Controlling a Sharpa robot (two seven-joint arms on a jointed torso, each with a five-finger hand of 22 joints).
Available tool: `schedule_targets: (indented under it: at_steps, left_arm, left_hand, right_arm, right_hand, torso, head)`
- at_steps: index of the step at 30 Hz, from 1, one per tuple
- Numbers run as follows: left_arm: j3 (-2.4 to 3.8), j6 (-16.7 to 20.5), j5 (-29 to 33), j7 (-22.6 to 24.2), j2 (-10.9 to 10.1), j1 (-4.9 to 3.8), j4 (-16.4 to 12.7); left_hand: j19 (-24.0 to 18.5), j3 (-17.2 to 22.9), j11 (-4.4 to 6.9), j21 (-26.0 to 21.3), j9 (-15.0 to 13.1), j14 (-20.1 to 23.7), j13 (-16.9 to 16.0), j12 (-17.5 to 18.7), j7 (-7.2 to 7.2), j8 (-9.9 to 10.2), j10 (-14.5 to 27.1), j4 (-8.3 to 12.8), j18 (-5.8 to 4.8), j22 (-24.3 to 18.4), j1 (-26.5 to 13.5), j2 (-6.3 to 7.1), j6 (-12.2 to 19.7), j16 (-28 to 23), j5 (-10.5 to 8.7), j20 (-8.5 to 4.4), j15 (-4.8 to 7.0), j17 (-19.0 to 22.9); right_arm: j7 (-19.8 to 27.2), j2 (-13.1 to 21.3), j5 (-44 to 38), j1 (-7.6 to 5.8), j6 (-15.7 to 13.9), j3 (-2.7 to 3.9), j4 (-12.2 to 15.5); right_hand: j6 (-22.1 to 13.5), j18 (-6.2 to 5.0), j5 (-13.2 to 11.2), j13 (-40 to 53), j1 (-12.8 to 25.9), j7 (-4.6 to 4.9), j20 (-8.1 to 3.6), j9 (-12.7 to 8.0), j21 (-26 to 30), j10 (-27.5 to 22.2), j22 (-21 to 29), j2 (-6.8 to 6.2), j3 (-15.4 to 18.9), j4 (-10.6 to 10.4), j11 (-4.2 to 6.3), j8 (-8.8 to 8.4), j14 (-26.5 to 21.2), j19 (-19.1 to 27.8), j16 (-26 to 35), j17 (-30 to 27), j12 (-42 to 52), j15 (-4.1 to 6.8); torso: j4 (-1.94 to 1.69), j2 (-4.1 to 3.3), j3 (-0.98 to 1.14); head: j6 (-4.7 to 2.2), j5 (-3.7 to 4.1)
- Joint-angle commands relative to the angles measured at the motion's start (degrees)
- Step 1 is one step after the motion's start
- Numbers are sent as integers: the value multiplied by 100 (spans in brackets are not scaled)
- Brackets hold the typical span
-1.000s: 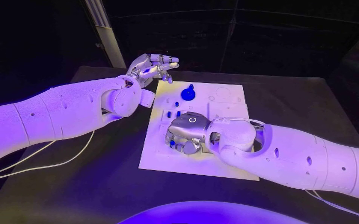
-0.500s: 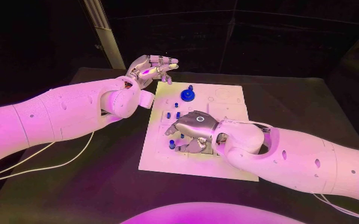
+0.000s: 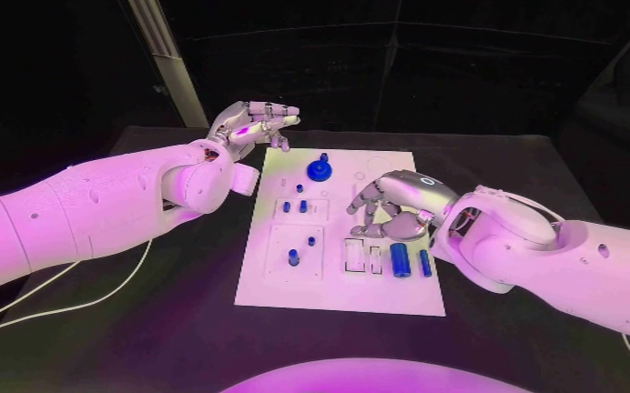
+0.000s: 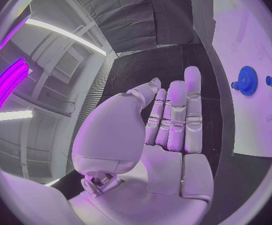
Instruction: Assemble the parts on the task board
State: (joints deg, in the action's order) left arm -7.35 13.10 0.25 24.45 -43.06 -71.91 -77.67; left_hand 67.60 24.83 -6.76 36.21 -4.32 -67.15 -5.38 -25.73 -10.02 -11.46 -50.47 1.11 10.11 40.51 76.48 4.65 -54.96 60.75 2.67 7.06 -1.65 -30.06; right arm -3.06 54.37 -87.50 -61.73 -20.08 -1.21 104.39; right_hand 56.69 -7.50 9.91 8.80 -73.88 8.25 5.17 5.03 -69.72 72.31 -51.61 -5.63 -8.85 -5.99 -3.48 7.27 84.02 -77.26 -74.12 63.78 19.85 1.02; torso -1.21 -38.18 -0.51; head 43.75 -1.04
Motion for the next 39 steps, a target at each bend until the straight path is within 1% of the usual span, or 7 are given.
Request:
schedule_targets:
  at_steps: [1, 5, 7, 13, 21, 36, 39]
  left_arm:
    - [3, -82, 13, 16, -12, -10, -18]
    - [2, -85, 13, 14, -26, -10, -40]
    - [1, -86, 13, 13, -32, -11, -49]
    - [-1, -86, 13, 13, -59, -11, -69]
    - [-2, -92, 13, 12, -89, -11, -93]
    - [-3, -99, 13, 8, -115, -10, -110]
    - [-3, -105, 13, 4, -119, -10, -116]
  left_hand:
    - [-11, -32, -5, -19, -2, 44, 10, -28, -14, -26, 41, -7, 34, -6, 66, -9, 45, -28, 25, 31, -16, 5]
    - [-11, -32, -5, -19, -2, 44, 10, -28, -14, -26, 41, -7, 34, -6, 66, -9, 45, -28, 25, 31, -16, 5]
    - [-11, -32, -5, -19, -2, 44, 10, -28, -14, -26, 41, -7, 34, -6, 66, -9, 45, -28, 25, 31, -16, 5]
    - [-11, -32, -5, -19, -2, 44, 10, -28, -14, -26, 41, -7, 34, -6, 66, -9, 45, -28, 25, 31, -16, 5]
    - [-11, -32, -5, -19, -2, 44, 10, -28, -14, -26, 41, -7, 34, -6, 66, -9, 45, -28, 25, 31, -16, 5]
    - [-11, -39, -6, -22, -2, 44, 11, -37, -15, -32, 49, -11, 33, -9, 61, -12, 48, -22, 25, 33, -18, 3]
    - [-11, -39, -6, -22, -2, 44, 11, -37, -15, -32, 49, -11, 33, -9, 61, -12, 48, -22, 25, 33, -18, 3]
  right_arm:
    - [-663, 293, 1035, -34, 250, 0, 71]
    - [-1160, 609, 1202, -46, 400, -4, 130]
    - [-1397, 734, 1247, -43, 480, -8, 171]
    - [-1959, 912, 1155, 15, 743, -18, 276]
    - [-2487, 873, 593, 181, 1169, -26, 308]
    - [-2758, 553, 300, 332, 1450, -33, 219]
    - [-2774, 467, 297, 354, 1478, -34, 182]
  right_hand:
    - [128, 127, 410, 374, 318, -124, -127, 26, -217, 377, -326, -54, 271, -308, 138, 115, 228, -144, -75, 57, 471, 128]
    - [206, 200, 544, 1241, 509, -218, -228, 88, -495, 309, -772, -6, 693, -765, 228, 340, 251, -284, -217, 204, 1304, 210]
    - [86, 207, 578, 2292, 280, -232, -255, 166, -567, -179, -863, 92, 1044, -1043, 230, 560, 231, -266, -272, 221, 2116, 215]
    - [58, 242, 481, 3384, 492, -244, -235, 248, -688, 49, -1077, 235, 1378, -1064, 231, 756, 249, -327, -351, 302, 2970, 220]
    - [-20, 266, 401, 5121, 746, -280, -264, 367, -772, 584, -1230, 348, 1788, -1070, 271, 991, 312, -370, -631, 746, 4458, 245]
    - [-82, 286, 376, 5495, 883, -275, -256, 425, -832, 624, -1344, 371, 1950, -1080, 267, 1097, 330, -403, -750, 939, 4743, 238]
    - [-85, 288, 400, 5547, 861, -277, -254, 437, -841, 629, -1360, 391, 1952, -1069, 268, 1119, 331, -406, -763, 958, 4781, 238]
  torso:
    - [28, 21, -24]
    - [56, 27, -24]
    - [44, 29, -19]
    - [63, 36, -22]
    - [45, 31, -22]
    - [62, 23, -19]
    - [48, 19, -19]
  head:
    - [-28, 130]
    - [-40, 218]
    - [-46, 278]
    - [-34, 312]
    - [-40, 337]
    - [8, 303]
    - [9, 306]
